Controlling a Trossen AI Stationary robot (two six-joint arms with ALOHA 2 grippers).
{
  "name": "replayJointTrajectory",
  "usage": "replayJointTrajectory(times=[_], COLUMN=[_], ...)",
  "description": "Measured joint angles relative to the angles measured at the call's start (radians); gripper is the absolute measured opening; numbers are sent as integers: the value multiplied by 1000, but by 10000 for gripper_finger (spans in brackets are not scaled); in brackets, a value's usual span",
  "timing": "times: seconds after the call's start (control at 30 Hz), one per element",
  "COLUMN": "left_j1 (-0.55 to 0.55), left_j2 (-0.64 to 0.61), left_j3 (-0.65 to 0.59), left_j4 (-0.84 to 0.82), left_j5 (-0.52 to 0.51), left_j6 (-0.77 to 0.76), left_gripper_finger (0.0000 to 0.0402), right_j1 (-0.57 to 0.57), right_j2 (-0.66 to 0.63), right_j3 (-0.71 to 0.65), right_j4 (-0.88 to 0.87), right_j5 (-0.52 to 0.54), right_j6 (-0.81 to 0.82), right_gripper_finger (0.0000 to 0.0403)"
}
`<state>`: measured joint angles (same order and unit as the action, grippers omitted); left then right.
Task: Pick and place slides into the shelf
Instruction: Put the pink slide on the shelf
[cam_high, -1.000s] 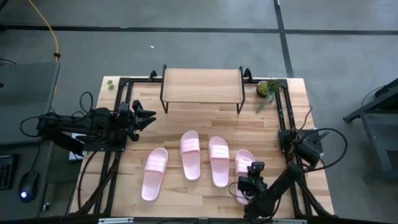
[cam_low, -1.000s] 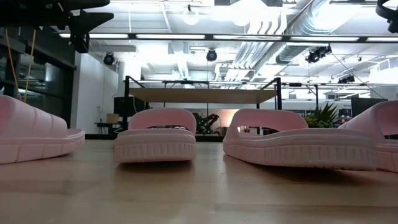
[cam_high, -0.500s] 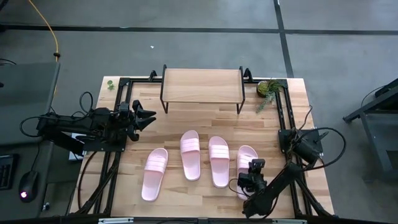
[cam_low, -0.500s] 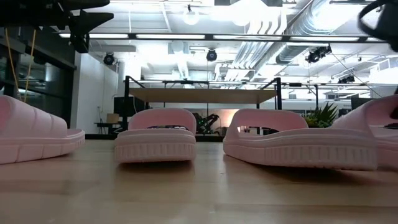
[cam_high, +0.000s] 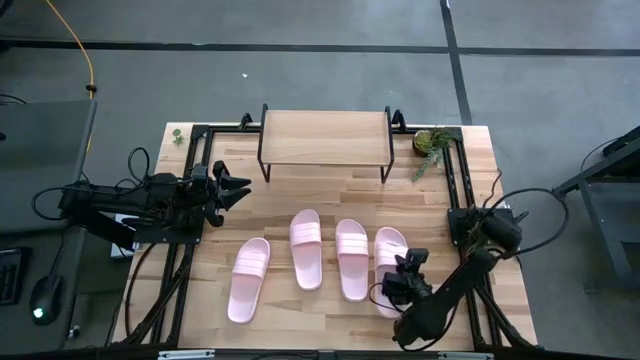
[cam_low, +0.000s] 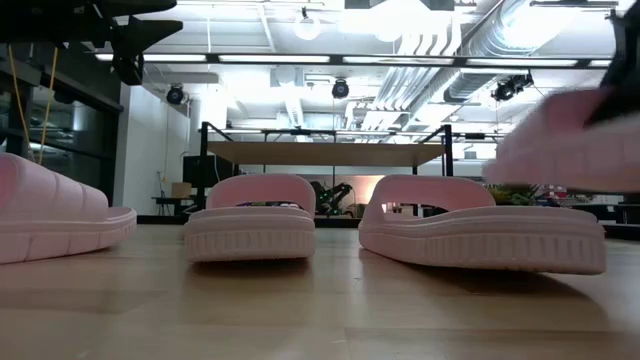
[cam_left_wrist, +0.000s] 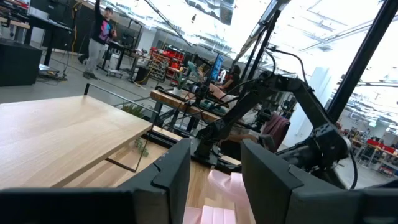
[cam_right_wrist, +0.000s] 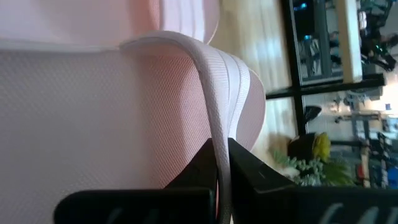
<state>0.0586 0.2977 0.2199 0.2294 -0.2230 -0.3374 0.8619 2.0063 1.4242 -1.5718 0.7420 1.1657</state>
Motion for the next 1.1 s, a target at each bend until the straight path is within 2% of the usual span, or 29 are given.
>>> replayJointTrajectory(times=[0.53,1.1], left_j1=[0,0], left_j2=[0,0], left_j3=[0,0], left_j4=[0,0], left_j5=[-5,-6], left_j6=[0,0], left_gripper_finger=[128,128], right_j1=[-34,-152], right_j2=[-180,-387], right_j3=[0,0], right_j4=[1,0], right_j5=[180,331], right_j6=[-178,-410], right_gripper_finger=[0,0])
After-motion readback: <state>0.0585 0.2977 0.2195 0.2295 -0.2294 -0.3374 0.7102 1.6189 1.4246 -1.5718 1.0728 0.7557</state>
